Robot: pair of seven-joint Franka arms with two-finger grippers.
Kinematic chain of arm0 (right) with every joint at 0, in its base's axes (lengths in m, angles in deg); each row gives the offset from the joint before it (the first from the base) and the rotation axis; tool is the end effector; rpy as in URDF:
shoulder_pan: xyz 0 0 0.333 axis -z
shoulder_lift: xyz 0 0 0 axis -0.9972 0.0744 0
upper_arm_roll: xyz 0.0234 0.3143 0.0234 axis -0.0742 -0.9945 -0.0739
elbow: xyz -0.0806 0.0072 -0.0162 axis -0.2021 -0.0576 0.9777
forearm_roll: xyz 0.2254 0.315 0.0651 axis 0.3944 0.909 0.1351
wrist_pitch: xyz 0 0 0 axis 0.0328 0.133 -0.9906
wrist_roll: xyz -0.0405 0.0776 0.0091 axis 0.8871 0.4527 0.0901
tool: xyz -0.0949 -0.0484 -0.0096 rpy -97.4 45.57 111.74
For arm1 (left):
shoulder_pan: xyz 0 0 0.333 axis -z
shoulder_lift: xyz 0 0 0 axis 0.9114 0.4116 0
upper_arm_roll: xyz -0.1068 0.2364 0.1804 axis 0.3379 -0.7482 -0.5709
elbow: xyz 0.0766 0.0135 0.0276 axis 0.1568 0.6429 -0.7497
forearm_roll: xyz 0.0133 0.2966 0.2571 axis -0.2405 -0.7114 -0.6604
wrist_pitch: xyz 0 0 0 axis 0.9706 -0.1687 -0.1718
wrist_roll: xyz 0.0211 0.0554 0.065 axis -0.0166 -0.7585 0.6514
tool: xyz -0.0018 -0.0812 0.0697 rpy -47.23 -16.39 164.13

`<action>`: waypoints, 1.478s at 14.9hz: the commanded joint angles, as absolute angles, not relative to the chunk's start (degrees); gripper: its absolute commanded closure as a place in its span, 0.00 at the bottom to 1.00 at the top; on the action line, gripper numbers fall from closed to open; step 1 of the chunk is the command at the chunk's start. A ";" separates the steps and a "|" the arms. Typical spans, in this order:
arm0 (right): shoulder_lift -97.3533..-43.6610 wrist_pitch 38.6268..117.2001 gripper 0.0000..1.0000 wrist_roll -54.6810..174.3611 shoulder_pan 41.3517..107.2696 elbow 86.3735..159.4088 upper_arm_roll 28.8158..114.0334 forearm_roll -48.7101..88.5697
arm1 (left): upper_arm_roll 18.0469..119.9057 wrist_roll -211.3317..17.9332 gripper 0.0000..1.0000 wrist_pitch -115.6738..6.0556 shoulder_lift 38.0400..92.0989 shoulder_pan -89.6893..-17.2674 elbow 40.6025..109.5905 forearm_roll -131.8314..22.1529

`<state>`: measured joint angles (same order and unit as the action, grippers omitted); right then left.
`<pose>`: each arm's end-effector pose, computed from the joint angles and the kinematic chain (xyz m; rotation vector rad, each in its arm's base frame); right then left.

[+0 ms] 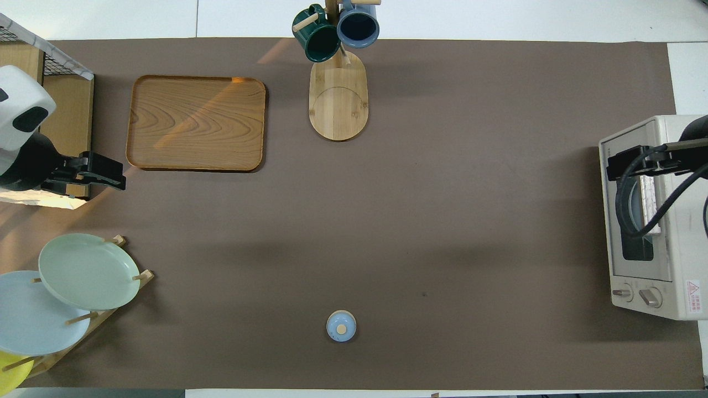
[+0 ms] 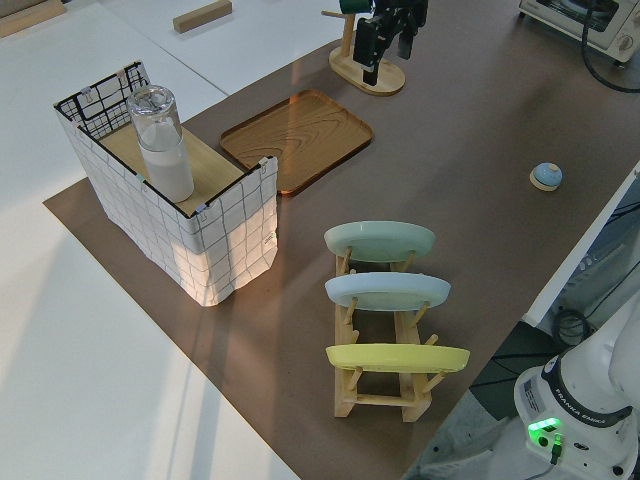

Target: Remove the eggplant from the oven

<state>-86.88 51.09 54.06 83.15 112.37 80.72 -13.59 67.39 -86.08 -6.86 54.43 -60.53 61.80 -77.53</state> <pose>0.5481 -0.0009 0.6116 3.0903 0.0770 -0.0398 0.5428 -0.0677 0.5839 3.1030 -0.0449 -0.1364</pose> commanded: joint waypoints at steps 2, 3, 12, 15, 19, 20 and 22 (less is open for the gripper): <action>-87.52 52.07 0.00 52.90 83.28 112.83 80.91 -11.89 | 67.88 -86.18 0.00 -7.04 53.60 -61.21 62.58 -77.43; -87.52 52.07 0.00 52.90 83.27 112.74 80.91 -11.89 | 67.88 -86.18 0.00 -7.04 53.60 -61.21 62.58 -77.43; -88.22 51.72 0.88 53.86 83.19 114.49 80.91 -12.77 | 67.88 -86.18 0.00 -7.04 53.60 -61.21 62.58 -77.43; -89.80 53.03 1.00 60.16 85.63 117.83 81.00 -12.86 | 67.88 -86.18 0.00 -7.04 53.60 -61.21 62.58 -77.43; -91.20 57.78 1.00 55.92 86.79 123.36 81.09 -17.58 | 67.88 -86.18 0.00 -7.04 53.60 -61.21 62.58 -77.43; -91.64 59.61 1.00 51.88 86.70 125.81 81.09 -19.43 | 67.88 -86.18 0.00 -7.04 53.60 -61.21 62.58 -77.43; -90.86 62.70 1.00 47.98 86.88 128.47 81.09 -24.52 | 67.88 -86.18 0.00 -7.04 53.60 -61.21 62.58 -77.43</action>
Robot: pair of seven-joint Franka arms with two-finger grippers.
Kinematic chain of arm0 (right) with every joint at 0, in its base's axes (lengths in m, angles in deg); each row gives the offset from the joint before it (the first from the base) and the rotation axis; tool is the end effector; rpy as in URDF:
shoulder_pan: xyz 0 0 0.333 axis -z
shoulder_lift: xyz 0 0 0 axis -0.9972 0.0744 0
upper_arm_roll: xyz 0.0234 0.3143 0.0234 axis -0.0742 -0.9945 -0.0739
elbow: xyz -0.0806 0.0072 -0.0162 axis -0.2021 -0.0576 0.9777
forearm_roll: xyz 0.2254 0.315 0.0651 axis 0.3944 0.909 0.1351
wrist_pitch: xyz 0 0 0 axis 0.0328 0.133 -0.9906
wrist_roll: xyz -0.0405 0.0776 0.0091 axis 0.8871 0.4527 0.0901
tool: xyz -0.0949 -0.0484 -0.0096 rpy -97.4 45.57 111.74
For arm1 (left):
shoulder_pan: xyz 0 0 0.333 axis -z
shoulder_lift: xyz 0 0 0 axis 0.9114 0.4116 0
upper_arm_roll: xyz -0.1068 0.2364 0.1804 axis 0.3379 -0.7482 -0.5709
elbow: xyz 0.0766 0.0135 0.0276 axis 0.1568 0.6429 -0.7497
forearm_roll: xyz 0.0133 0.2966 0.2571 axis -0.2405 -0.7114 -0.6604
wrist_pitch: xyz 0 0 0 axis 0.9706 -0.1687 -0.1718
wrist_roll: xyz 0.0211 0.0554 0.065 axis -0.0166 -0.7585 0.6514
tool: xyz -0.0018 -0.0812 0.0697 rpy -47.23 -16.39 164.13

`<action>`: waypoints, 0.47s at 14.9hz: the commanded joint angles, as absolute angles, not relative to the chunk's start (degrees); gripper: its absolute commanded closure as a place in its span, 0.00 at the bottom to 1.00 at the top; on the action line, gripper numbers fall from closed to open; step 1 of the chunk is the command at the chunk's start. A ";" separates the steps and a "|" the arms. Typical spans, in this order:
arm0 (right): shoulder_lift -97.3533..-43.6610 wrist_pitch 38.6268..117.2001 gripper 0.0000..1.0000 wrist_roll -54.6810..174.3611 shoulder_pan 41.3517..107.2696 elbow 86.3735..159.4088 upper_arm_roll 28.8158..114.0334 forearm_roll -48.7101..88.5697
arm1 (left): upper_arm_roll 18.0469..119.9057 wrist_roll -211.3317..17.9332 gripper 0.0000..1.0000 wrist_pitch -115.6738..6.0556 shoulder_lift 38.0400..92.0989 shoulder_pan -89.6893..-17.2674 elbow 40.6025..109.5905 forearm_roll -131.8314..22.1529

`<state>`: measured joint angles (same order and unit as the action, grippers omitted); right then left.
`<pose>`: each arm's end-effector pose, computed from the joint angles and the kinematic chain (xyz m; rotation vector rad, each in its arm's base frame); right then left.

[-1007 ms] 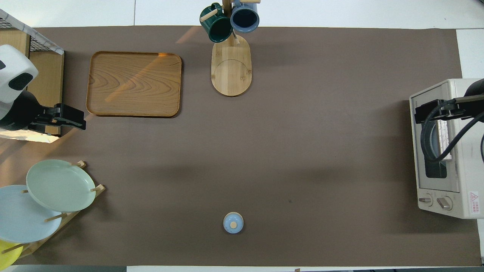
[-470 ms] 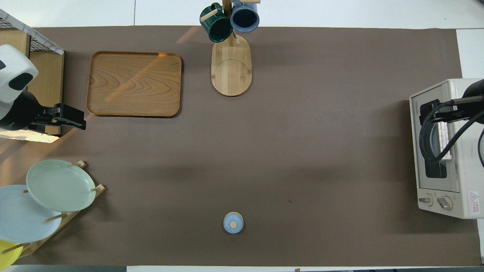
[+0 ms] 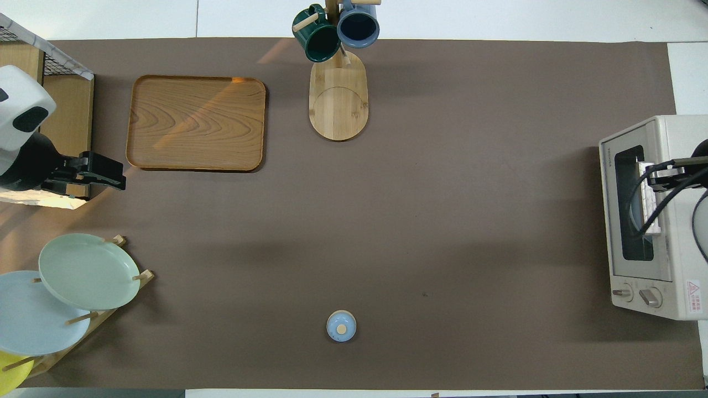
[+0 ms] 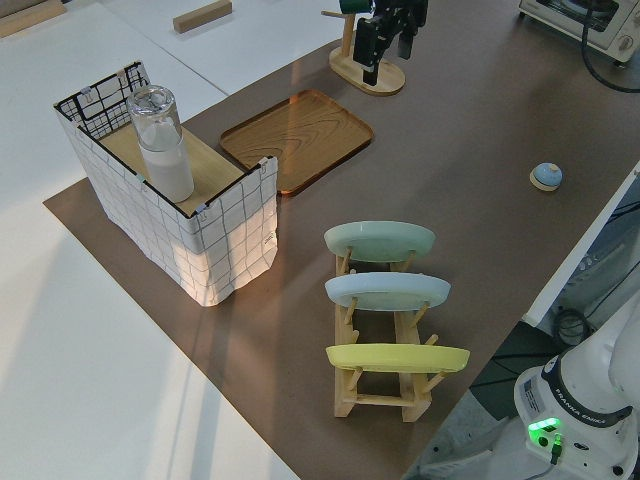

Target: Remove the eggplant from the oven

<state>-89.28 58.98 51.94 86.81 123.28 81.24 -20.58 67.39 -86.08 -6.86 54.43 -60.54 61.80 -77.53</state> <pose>0.5377 -0.0513 0.5568 2.9738 -0.0489 -0.0617 0.5428 -0.0677 0.5839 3.1030 -0.0447 -0.1364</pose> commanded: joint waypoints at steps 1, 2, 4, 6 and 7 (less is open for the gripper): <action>-89.99 63.06 1.00 47.63 87.57 128.56 81.09 -25.42 | 67.88 -86.18 0.00 -7.04 53.60 -61.21 62.58 -77.43; -89.28 63.06 1.00 47.45 87.84 128.56 81.09 -25.95 | 67.88 -86.18 0.00 -7.04 53.60 -61.21 62.58 -77.43; -87.96 63.06 1.00 45.09 87.84 128.91 81.00 -29.01 | 67.88 -86.18 0.00 -7.04 53.60 -61.21 62.58 -77.43; -87.34 63.06 1.00 43.05 87.84 129.70 81.00 -29.12 | 67.88 -86.18 0.00 -7.04 53.60 -61.21 62.58 -77.43; -87.34 63.15 1.00 42.88 87.76 130.23 81.00 -29.20 | 67.88 -86.18 0.00 -7.04 53.60 -61.21 62.58 -77.43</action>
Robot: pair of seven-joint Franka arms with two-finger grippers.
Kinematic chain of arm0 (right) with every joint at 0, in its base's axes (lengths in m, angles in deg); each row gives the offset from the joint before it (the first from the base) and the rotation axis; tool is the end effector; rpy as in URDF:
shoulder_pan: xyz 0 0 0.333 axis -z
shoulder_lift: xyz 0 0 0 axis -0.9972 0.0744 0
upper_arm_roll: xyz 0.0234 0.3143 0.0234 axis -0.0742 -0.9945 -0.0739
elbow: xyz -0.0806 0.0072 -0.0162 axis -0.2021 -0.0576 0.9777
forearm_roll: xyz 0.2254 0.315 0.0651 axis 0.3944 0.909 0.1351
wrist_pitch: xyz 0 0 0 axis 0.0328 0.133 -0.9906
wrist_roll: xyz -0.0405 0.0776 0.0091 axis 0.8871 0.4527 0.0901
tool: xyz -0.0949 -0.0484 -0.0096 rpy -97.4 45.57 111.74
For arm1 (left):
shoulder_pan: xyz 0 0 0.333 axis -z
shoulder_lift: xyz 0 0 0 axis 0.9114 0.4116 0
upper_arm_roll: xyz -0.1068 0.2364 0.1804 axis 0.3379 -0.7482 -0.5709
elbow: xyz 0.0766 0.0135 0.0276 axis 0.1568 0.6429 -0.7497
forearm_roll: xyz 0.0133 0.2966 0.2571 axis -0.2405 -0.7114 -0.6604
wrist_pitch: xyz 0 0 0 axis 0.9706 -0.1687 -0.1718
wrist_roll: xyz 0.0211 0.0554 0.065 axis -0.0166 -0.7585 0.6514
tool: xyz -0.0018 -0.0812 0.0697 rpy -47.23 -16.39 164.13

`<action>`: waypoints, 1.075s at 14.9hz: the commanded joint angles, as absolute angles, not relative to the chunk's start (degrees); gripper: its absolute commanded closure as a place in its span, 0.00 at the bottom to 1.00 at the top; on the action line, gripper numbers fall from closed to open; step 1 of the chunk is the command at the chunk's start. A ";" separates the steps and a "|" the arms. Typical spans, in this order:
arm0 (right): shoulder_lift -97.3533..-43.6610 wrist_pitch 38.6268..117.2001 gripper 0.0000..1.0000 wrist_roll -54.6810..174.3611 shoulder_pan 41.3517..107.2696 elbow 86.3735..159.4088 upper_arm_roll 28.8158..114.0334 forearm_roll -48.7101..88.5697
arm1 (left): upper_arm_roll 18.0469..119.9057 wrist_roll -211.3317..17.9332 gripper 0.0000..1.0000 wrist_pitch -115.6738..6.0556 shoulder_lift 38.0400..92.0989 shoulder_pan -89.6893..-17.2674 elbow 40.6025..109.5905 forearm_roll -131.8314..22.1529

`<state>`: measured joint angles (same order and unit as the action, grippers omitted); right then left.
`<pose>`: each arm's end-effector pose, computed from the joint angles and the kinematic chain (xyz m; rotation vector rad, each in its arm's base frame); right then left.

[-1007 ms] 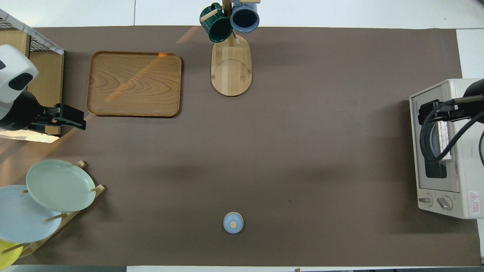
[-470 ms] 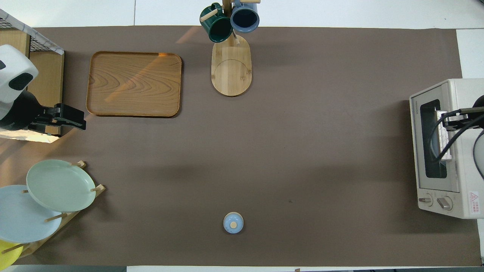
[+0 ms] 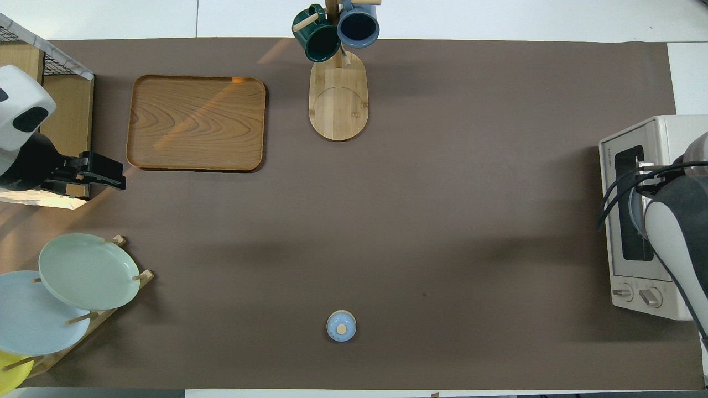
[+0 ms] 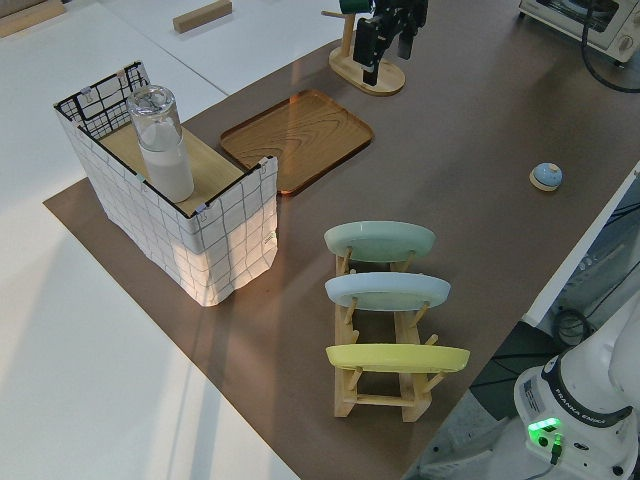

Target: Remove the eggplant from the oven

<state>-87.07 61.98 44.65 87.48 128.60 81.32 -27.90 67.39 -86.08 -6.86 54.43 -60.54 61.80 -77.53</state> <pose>0.5388 -0.0680 0.4987 2.8392 -0.1776 -0.1537 0.5428 -0.0677 0.5839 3.1030 -0.0447 -0.1364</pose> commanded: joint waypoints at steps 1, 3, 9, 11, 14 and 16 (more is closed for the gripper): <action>-87.34 63.50 1.00 42.70 87.50 131.10 81.00 -29.73 | 67.88 -86.18 0.00 -7.04 53.60 -61.21 62.58 -77.43; -87.26 64.81 1.00 42.96 87.41 132.16 81.00 -32.35 | 67.88 -86.18 0.00 -7.04 53.60 -61.21 62.58 -77.43; -87.34 68.32 1.00 42.53 87.58 135.41 80.82 -33.52 | 67.88 -86.18 0.00 -7.04 53.60 -61.21 62.58 -77.43; -86.38 72.61 1.00 42.26 86.97 137.08 80.74 -31.06 | 67.88 -86.18 0.00 -7.04 53.60 -61.21 62.58 -77.43; -83.49 78.25 1.00 39.63 84.59 138.67 80.65 -29.30 | 67.88 -86.18 0.00 -7.04 53.60 -61.21 62.58 -77.43; -82.69 81.15 1.00 39.80 84.68 139.19 80.65 -26.41 | 67.88 -86.18 0.00 -7.04 53.60 -61.21 62.58 -77.43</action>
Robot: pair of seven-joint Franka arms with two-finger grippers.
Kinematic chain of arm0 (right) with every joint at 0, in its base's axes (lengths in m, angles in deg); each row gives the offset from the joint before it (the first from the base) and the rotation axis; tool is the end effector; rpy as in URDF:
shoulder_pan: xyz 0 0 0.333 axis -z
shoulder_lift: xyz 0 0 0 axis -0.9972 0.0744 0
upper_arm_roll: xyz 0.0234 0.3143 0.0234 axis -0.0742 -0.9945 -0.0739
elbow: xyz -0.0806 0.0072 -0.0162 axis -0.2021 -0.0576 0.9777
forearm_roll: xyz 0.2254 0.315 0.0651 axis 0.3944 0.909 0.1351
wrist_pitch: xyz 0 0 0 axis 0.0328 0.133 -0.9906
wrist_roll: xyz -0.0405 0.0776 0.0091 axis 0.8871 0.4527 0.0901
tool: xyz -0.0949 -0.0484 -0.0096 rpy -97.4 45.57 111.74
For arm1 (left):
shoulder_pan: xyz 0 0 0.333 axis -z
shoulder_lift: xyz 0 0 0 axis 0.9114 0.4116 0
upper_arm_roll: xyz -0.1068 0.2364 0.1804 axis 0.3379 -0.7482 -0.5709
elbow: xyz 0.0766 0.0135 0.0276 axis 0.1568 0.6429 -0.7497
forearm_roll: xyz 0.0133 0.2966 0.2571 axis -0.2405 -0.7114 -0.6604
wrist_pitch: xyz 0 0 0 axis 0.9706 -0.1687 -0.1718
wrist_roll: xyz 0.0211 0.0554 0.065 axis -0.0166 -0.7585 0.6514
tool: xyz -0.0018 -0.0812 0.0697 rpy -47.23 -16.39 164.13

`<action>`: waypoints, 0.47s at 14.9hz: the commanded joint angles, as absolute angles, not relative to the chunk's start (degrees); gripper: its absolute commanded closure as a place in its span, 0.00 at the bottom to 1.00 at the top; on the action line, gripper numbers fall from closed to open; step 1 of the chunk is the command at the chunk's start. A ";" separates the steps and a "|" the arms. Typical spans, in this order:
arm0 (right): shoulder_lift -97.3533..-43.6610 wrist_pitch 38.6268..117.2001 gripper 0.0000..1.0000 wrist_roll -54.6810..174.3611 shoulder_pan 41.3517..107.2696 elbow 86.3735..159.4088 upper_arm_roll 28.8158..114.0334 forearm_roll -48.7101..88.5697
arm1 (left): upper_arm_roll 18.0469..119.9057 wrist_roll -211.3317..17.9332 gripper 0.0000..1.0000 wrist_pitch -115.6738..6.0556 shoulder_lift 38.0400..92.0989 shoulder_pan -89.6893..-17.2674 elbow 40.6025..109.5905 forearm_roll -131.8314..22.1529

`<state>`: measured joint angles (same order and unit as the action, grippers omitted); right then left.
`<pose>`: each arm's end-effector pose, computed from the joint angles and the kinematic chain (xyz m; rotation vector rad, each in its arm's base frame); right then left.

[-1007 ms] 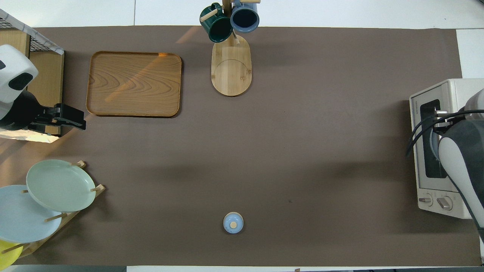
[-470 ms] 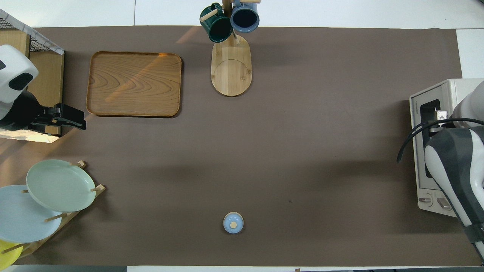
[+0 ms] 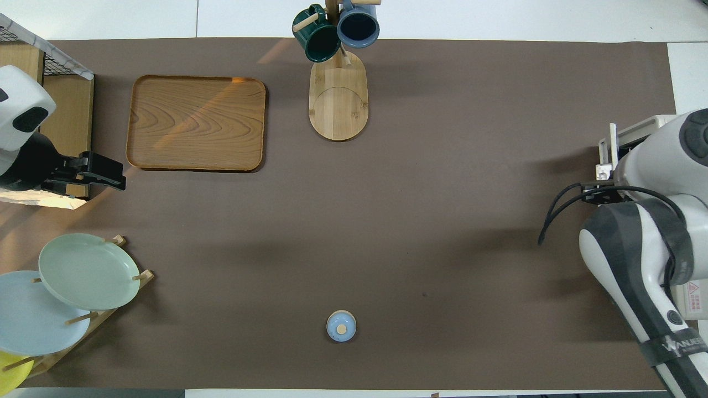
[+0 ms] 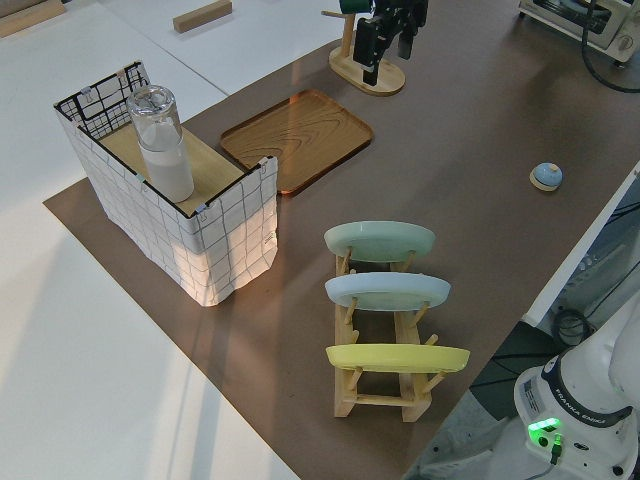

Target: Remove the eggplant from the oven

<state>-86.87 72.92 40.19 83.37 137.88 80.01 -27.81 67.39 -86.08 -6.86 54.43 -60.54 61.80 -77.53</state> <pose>0.5350 -0.0102 0.4355 2.8599 -0.0833 -0.0842 0.5428 -0.0677 0.5839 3.1030 -0.0447 -0.1364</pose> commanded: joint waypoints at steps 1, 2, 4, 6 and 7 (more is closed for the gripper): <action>-82.60 83.43 1.00 39.80 84.68 140.59 80.65 -25.17 | 67.88 -86.18 0.00 -7.04 53.60 -61.21 62.58 -77.43; -82.51 86.50 1.00 39.80 84.59 142.34 80.65 -24.03 | 67.88 -86.18 0.00 -7.04 53.60 -61.21 62.58 -77.43; -81.11 90.20 1.00 39.63 84.59 144.03 80.56 -23.14 | 67.88 -86.18 0.00 -7.04 53.60 -61.21 62.58 -77.43; -79.61 91.18 1.00 39.54 84.59 144.03 80.56 -21.57 | 67.88 -86.18 0.00 -7.04 53.60 -61.21 62.58 -77.43; -79.35 91.18 1.00 39.54 84.51 144.03 80.47 -20.34 | 67.88 -86.18 0.00 -7.04 53.60 -61.21 62.58 -77.43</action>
